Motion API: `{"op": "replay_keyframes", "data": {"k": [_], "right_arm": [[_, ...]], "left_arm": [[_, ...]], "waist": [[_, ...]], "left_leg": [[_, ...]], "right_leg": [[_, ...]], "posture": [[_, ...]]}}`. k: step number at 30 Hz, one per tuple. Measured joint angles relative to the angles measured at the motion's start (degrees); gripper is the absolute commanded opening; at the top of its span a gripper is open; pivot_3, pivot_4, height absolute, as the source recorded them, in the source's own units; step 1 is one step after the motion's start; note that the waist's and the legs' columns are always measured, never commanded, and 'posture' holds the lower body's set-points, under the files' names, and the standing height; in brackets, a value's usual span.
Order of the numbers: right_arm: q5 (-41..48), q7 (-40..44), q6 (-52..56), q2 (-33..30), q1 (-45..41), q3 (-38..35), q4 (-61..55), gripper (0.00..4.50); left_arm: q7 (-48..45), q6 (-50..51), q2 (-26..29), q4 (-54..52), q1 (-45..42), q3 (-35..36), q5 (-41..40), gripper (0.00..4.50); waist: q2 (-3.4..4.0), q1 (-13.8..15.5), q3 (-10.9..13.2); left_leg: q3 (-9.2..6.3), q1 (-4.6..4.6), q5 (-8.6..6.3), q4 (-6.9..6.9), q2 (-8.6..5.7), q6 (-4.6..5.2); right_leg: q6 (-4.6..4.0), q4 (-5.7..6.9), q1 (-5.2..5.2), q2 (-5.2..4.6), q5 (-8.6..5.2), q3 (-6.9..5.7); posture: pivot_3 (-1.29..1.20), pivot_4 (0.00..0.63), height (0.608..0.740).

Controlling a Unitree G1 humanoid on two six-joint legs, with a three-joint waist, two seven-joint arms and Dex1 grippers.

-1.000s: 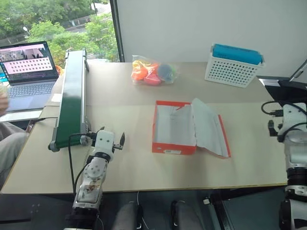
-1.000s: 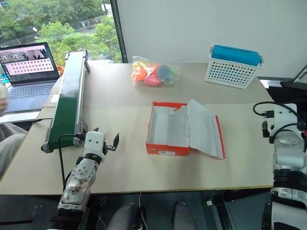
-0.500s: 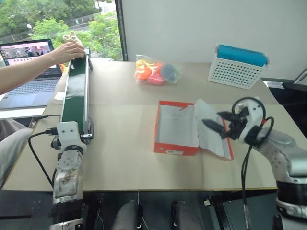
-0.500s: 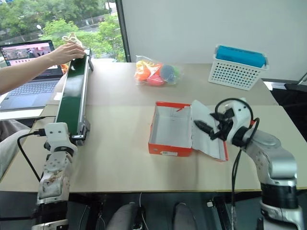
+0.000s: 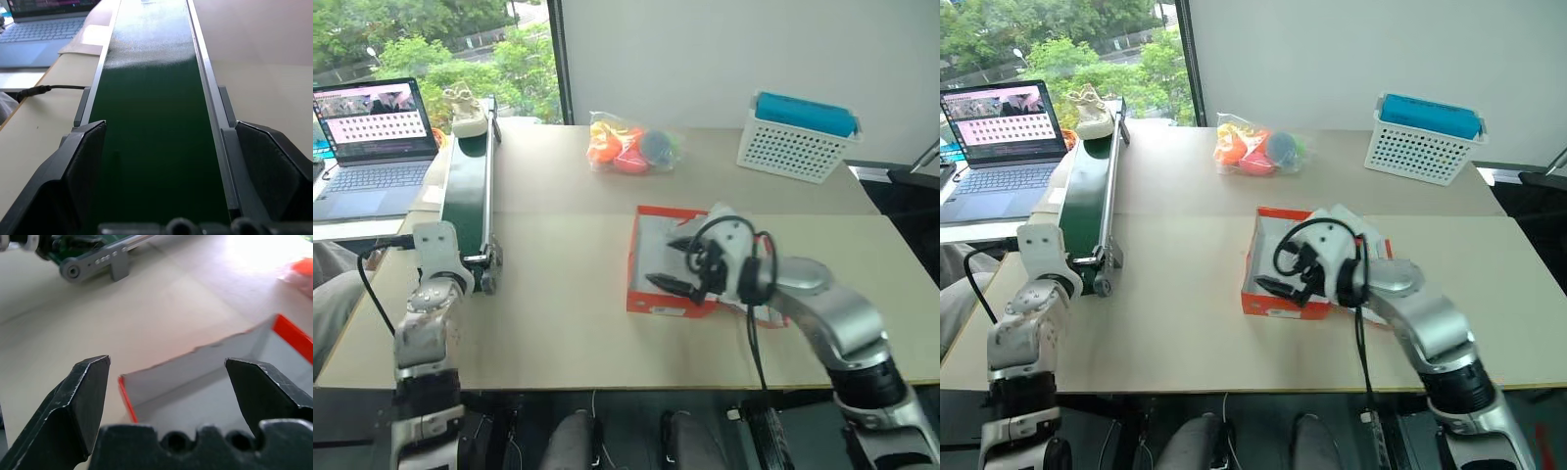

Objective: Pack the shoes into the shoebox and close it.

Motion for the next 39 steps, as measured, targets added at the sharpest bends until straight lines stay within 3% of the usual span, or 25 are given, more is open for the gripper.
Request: {"op": "replay_keyframes", "data": {"k": [7,19,39], "right_arm": [[-6.4,-4.5,-1.1,6.9,-3.2,3.7,5.1,4.46],[-7.9,-6.9,-0.6,10.9,-2.8,3.4,6.3,4.46],[-7.1,-6.7,1.7,11.4,-0.9,3.3,5.3,4.46]], "left_arm": [[0.0,5.0,2.1,0.7,-2.8,-0.6,0.1,4.5],[-1.4,7.8,2.8,0.5,-3.6,-2.6,0.2,4.5],[-0.9,8.0,2.3,-1.4,-5.9,-3.7,0.2,4.5]], "waist": [[-0.08,0.0,0.0],[-0.08,-0.2,0.0],[-0.09,-0.3,0.0]], "left_leg": [[-0.11,-0.05,0.07,0.01,0.0,-0.14],[-0.12,-0.06,0.01,-0.02,-0.01,-0.4],[-0.12,-0.08,0.02,-0.01,-0.02,-0.37]], "right_leg": [[-0.04,0.07,-0.04,-0.01,0.03,-0.1],[-0.06,0.1,-0.09,-0.02,0.04,-0.1],[-0.06,0.1,-0.09,-0.01,0.04,-0.11]], "posture": [[0.0,0.15,0.708],[0.0,0.15,0.708],[0.0,0.15,0.708]]}}
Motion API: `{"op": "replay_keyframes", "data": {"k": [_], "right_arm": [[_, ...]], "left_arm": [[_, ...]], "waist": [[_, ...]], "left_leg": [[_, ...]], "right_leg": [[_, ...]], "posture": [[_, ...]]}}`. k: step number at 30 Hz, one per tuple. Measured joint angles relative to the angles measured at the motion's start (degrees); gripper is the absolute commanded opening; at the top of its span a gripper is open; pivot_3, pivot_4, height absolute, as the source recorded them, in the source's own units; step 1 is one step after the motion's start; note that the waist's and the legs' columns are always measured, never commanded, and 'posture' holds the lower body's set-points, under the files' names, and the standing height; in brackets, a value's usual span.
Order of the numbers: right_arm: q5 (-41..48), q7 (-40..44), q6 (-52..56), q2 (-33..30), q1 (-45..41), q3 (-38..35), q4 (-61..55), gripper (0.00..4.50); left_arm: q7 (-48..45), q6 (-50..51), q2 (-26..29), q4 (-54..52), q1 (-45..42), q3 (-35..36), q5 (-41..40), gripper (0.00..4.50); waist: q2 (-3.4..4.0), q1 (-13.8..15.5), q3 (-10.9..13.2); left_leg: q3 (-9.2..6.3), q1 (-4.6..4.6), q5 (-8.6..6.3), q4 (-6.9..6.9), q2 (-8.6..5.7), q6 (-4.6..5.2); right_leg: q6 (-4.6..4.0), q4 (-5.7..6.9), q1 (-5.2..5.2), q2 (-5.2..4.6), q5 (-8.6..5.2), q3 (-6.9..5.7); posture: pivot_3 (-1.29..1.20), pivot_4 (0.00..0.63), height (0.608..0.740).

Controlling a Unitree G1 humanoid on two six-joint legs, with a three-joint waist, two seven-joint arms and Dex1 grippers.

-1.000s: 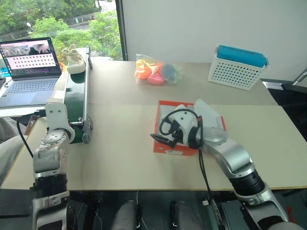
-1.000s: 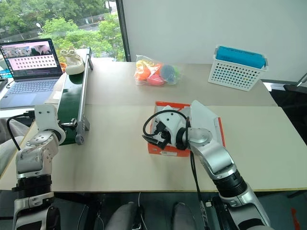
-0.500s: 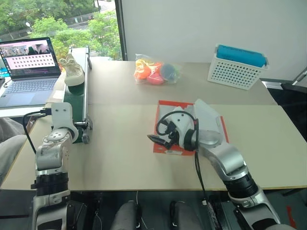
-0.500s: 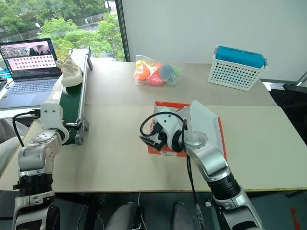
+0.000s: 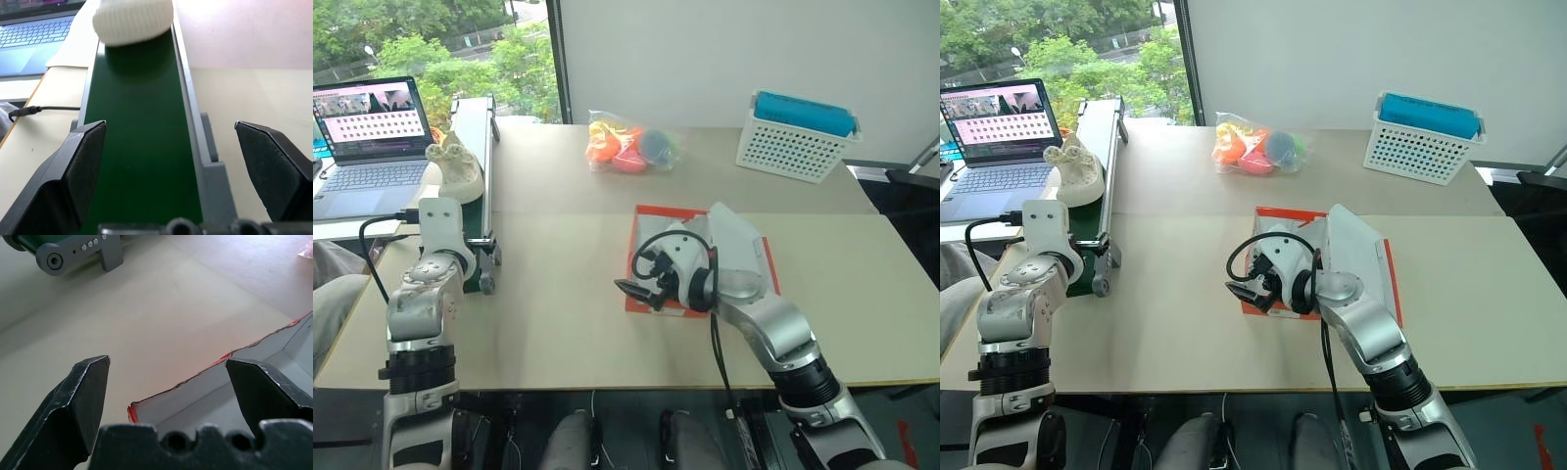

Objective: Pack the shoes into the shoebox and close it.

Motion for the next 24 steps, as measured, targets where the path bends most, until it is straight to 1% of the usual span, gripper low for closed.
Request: {"op": "replay_keyframes", "data": {"k": [6,12,16,21,24], "right_arm": [[-0.3,-0.9,0.0,0.6,0.0,-0.1,0.5,4.46],[-0.4,-1.0,0.0,0.8,0.0,-0.3,0.8,4.46],[-0.3,-1.1,0.0,1.1,0.0,-0.3,0.8,4.46],[-0.4,-1.2,0.1,1.2,0.0,-0.5,0.8,4.46],[-0.4,-1.2,0.2,1.2,0.0,-0.5,0.8,4.46]], "left_arm": [[0.0,0.0,0.0,0.0,-0.4,0.0,0.0,4.5],[0.0,0.3,1.1,-0.2,-4.7,0.0,0.0,4.5],[-0.3,2.4,1.3,-0.4,-6.2,0.0,-0.2,4.5],[0.6,6.5,0.3,-0.2,-6.2,1.6,-0.9,4.5],[1.8,8.6,-1.5,0.0,-6.1,3.1,-1.2,4.5]], "waist": [[0.0,0.0,0.0],[-0.05,0.0,0.0],[-0.05,-0.1,0.0],[-0.05,-0.3,0.0],[-0.06,-0.3,0.0]], "left_leg": [[0.0,0.0,0.01,0.0,0.0,0.01],[-0.01,0.0,0.05,0.0,-0.01,0.08],[0.0,0.0,0.11,0.0,-0.01,0.13],[-0.01,0.0,0.11,0.0,0.0,0.13],[-0.02,0.0,0.11,0.01,-0.01,0.13]], "right_leg": [[0.0,0.0,0.01,0.0,0.0,0.0],[0.0,0.0,0.01,0.0,0.0,-0.01],[0.0,0.0,0.01,0.02,0.0,-0.01],[0.01,0.01,0.01,0.03,0.0,-0.01],[0.01,0.01,0.03,0.03,0.0,-0.01]], "posture": [[0.0,0.15,0.708],[0.0,0.15,0.708],[0.0,0.15,0.708],[0.0,0.15,0.708],[0.0,0.15,0.708]]}}
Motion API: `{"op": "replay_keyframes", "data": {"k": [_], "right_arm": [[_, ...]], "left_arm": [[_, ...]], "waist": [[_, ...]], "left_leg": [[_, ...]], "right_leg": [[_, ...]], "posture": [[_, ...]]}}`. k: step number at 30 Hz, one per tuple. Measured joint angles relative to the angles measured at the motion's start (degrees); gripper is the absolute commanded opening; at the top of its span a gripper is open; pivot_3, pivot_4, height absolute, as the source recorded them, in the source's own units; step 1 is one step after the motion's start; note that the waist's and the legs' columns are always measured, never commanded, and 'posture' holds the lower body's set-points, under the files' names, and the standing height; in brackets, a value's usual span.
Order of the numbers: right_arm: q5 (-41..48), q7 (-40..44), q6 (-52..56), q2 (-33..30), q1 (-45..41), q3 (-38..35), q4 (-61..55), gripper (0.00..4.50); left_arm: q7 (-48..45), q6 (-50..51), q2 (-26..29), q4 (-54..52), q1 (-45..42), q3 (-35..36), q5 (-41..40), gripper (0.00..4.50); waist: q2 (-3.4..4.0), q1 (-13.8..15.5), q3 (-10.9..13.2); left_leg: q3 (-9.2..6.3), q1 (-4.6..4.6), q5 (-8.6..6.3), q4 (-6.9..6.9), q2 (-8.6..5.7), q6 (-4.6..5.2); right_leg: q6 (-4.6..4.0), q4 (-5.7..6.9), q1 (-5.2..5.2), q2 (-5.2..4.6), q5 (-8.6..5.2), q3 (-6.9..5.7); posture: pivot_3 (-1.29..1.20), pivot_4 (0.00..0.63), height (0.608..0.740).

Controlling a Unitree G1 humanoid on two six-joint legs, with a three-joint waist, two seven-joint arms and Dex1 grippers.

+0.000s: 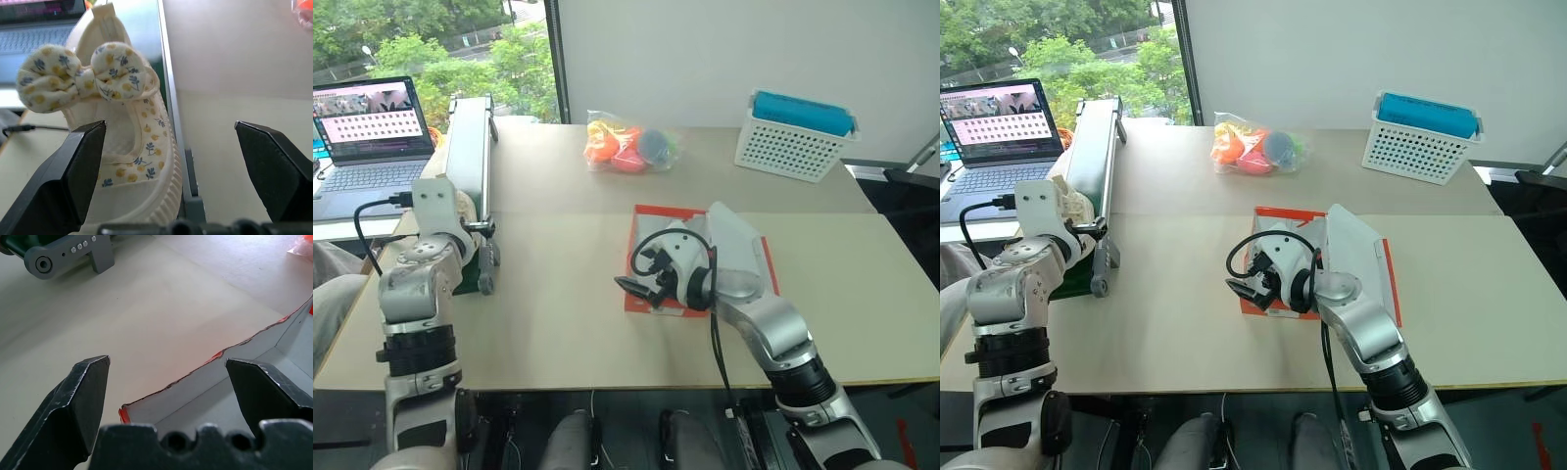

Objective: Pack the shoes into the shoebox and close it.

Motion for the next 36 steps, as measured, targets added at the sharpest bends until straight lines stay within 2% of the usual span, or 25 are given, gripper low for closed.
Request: {"op": "replay_keyframes", "data": {"k": [5,8,12,13,15,17,25,28,36], "right_arm": [[0.0,0.0,0.1,-0.1,0.0,-0.1,0.0,4.46],[0.0,0.0,0.1,-0.1,0.0,-0.3,0.0,4.5],[-0.1,0.1,0.1,-0.1,0.0,-0.4,0.0,4.5],[-0.1,0.1,0.1,-0.1,0.0,-0.4,0.0,4.5],[-0.1,0.1,0.1,-0.1,0.0,-0.4,0.0,4.5],[-0.1,0.1,0.1,-0.1,0.0,-0.4,0.0,4.5],[-0.2,0.1,0.1,-0.1,0.0,-0.4,0.0,4.5],[-0.3,0.1,0.1,-0.1,0.0,-0.4,0.2,4.5],[-0.6,0.0,0.1,0.0,-0.3,-0.6,0.6,4.5]], "left_arm": [[1.6,4.0,-2.5,0.1,0.0,3.2,-0.9,4.5],[1.9,5.0,-2.8,0.1,-0.3,3.9,-1.5,3.81],[2.3,5.1,-3.6,0.0,-0.3,4.6,-2.0,2.28],[2.4,5.1,-3.6,0.0,-0.3,4.7,-2.0,2.12],[2.7,5.1,-3.6,0.0,-0.3,5.0,-2.0,1.25],[2.8,5.2,-3.6,0.0,-0.3,5.3,-2.0,0.65],[4.1,5.2,-4.2,-0.4,-0.3,5.3,-2.2,0.65],[4.2,5.0,-4.6,-0.6,-0.3,5.4,-2.2,0.01],[3.9,2.1,-5.4,-0.7,-0.3,5.4,-2.5,0.01]], "waist": [[-0.01,-0.1,0.0],[-0.01,-0.1,0.0],[-0.01,-0.1,0.0],[-0.01,-0.1,0.0],[-0.01,0.0,0.0],[-0.01,0.1,0.0],[-0.01,0.5,0.0],[-0.01,0.5,0.0],[-0.13,0.4,0.1]], "left_leg": [[0.0,0.01,0.02,0.0,0.0,-0.03],[-0.02,0.07,0.02,-0.01,0.0,-0.03],[-0.02,0.09,0.01,-0.01,0.0,-0.04],[-0.02,0.09,0.02,-0.01,0.0,-0.04],[-0.02,0.09,0.02,-0.01,0.0,-0.04],[-0.03,0.09,0.02,-0.01,-0.01,-0.04],[-0.03,0.14,-0.1,-0.01,-0.02,-0.25],[-0.03,0.14,-0.09,0.0,-0.02,-0.24],[-0.02,0.09,-0.08,-0.01,-0.02,-0.21]], "right_leg": [[0.0,0.04,-0.01,0.0,0.0,0.01],[0.0,0.09,0.02,0.0,0.0,0.01],[-0.01,0.11,0.02,0.0,0.0,0.02],[-0.01,0.11,0.02,0.0,0.0,0.03],[-0.01,0.12,0.01,-0.01,0.0,0.02],[-0.01,0.16,0.01,-0.02,0.0,0.02],[-0.02,0.23,0.02,-0.04,-0.01,0.02],[-0.03,0.25,0.02,-0.04,-0.01,0.02],[-0.03,0.19,-0.01,-0.04,-0.01,0.01]], "posture": [[0.0,0.15,0.708],[0.0,0.15,0.708],[0.0,0.15,0.708],[0.0,0.15,0.708],[0.0,0.15,0.708],[0.0,0.15,0.708],[0.0,0.15,0.708],[0.0,0.15,0.708],[0.0,0.15,0.708]]}}
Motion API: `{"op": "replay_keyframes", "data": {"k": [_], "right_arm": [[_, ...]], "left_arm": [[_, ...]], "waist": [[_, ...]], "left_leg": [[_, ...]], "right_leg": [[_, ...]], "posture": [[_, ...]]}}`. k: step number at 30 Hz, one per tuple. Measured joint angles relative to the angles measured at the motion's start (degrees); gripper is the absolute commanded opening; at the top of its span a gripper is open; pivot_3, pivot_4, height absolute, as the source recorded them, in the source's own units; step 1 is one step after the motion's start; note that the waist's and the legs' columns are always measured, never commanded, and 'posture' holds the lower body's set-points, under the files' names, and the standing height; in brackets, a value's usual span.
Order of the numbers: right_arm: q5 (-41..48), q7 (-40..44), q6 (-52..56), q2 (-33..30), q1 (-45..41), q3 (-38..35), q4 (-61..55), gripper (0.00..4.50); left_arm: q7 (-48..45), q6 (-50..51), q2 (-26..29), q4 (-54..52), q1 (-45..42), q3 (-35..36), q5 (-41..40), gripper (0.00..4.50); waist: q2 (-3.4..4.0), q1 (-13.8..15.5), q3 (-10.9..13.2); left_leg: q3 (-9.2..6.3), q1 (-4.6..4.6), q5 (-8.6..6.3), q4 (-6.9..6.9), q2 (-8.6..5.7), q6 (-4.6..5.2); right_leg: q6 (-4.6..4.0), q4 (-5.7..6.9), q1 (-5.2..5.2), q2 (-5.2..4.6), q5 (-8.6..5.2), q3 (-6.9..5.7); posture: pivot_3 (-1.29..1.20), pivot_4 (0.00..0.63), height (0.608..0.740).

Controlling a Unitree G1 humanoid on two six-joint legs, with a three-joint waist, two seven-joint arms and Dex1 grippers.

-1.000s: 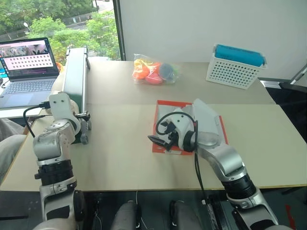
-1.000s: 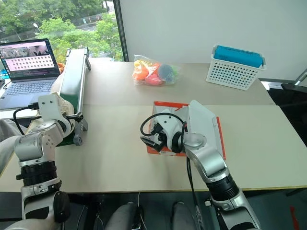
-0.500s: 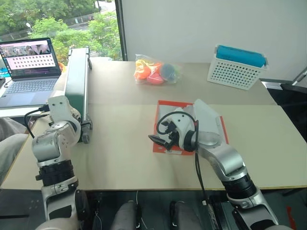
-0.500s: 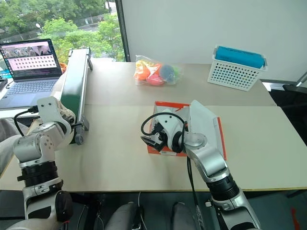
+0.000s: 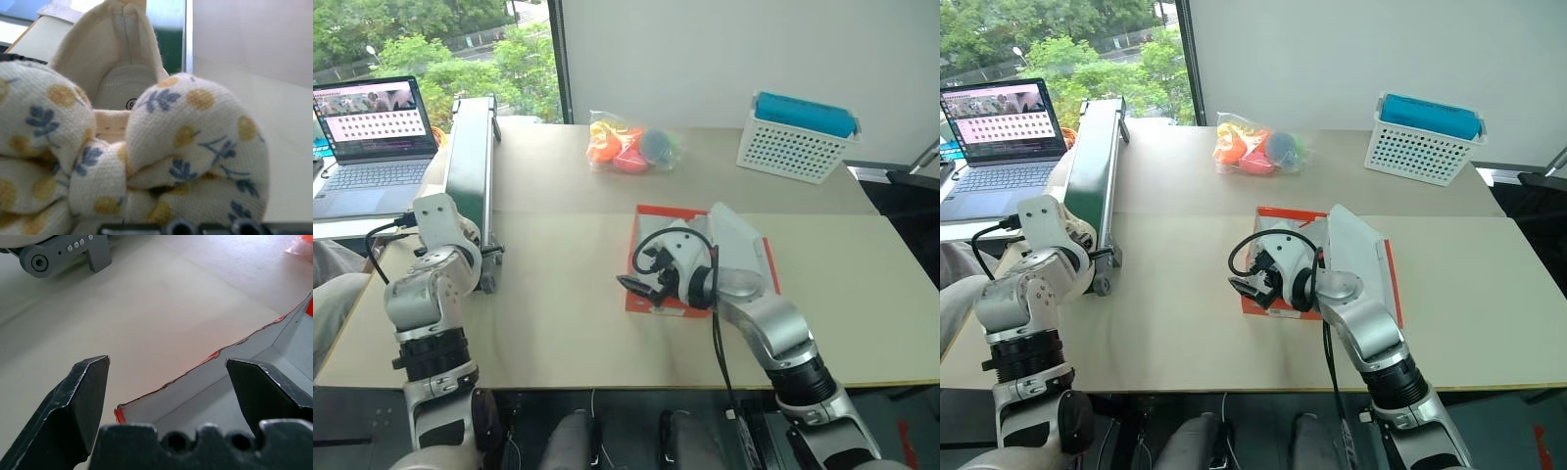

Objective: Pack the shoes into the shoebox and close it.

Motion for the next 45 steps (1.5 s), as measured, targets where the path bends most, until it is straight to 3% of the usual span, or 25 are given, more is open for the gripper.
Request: {"op": "replay_keyframes", "data": {"k": [5,9,12,15,20,27,34,37,45], "right_arm": [[-0.1,-0.2,0.0,0.3,-0.3,-0.5,1.1,4.5],[0.9,-3.2,1.0,4.2,-1.9,-4.3,3.7,4.5],[7.8,-8.8,6.0,12.0,-7.5,-16.2,7.5,4.5],[20.4,-16.5,15.7,18.7,-17.5,-33.4,12.5,4.5],[36.0,-25.1,29.4,24.0,-25.7,-48.0,21.4,4.5],[44.6,-34.1,32.8,24.2,-27.9,-54.8,26.0,4.5],[48.2,-38.6,32.7,23.5,-29.0,-54.0,25.6,4.5],[47.9,-39.0,32.1,23.0,-28.4,-51.3,23.8,3.79],[47.4,-40.3,30.3,22.4,-25.7,-47.4,22.3,1.21]], "left_arm": [[-2.2,-7.2,0.0,-3.0,0.0,-2.5,0.1,0.01],[-6.6,-15.3,-1.8,-9.3,-0.3,-6.3,-1.9,0.01],[-9.1,-16.9,-5.5,-12.4,-0.4,-8.8,-5.1,0.01],[-12.0,-15.9,-9.5,-14.7,0.2,-12.3,-10.4,0.01],[-15.4,-13.2,-13.8,-17.1,1.0,-16.9,-17.6,0.01],[-17.6,-11.7,-13.3,-17.4,1.2,-20.5,-20.6,0.01],[-18.2,-11.0,-12.7,-17.3,1.8,-22.2,-21.6,0.01],[-18.2,-11.1,-12.5,-17.3,1.8,-22.3,-21.7,0.0],[-18.2,-11.1,-11.2,-17.3,1.8,-23.5,-21.3,0.0]], "waist": [[-0.17,0.1,0.1],[-0.18,0.1,0.1],[-0.18,0.1,0.1],[-0.17,-0.1,0.1],[-0.16,-0.8,0.1],[-0.16,-1.3,0.1],[-0.15,-1.5,0.1],[-0.15,-1.5,0.1],[-0.15,-1.4,0.1]], "left_leg": [[-0.01,-0.14,0.01,0.02,0.0,-0.05],[0.01,-0.17,0.17,0.01,-0.02,-0.45],[0.0,-0.19,0.18,0.01,-0.01,-0.33],[-0.01,-0.19,0.1,-0.02,0.03,0.18],[0.04,-0.44,0.12,-0.05,0.0,0.24],[0.04,-0.54,0.13,-0.02,-0.01,0.29],[0.05,-0.68,0.14,-0.01,0.0,0.29],[0.05,-0.69,0.14,-0.01,0.0,0.29],[0.06,-0.7,0.14,0.0,0.0,0.29]], "right_leg": [[-0.01,-0.01,-0.1,-0.02,0.01,-0.02],[-0.02,-0.04,-0.13,-0.07,0.01,0.0],[-0.07,0.01,-0.16,-0.06,0.05,0.0],[-0.08,0.17,-0.21,-0.02,0.05,-0.02],[-0.08,0.32,-0.44,0.01,0.05,0.0],[-0.06,0.31,-0.53,0.14,0.04,0.07],[-0.05,0.32,-0.72,0.2,0.04,0.15],[-0.05,0.32,-0.73,0.2,0.03,0.16],[-0.04,0.31,-0.76,0.21,0.03,0.18]], "posture": [[0.0,0.15,0.708],[0.0,0.15,0.708],[0.0,0.15,0.708],[0.0,0.15,0.708],[0.0,0.15,0.708],[0.0,0.15,0.708],[0.0,0.15,0.708],[0.0,0.15,0.708],[0.0,0.15,0.708]]}}
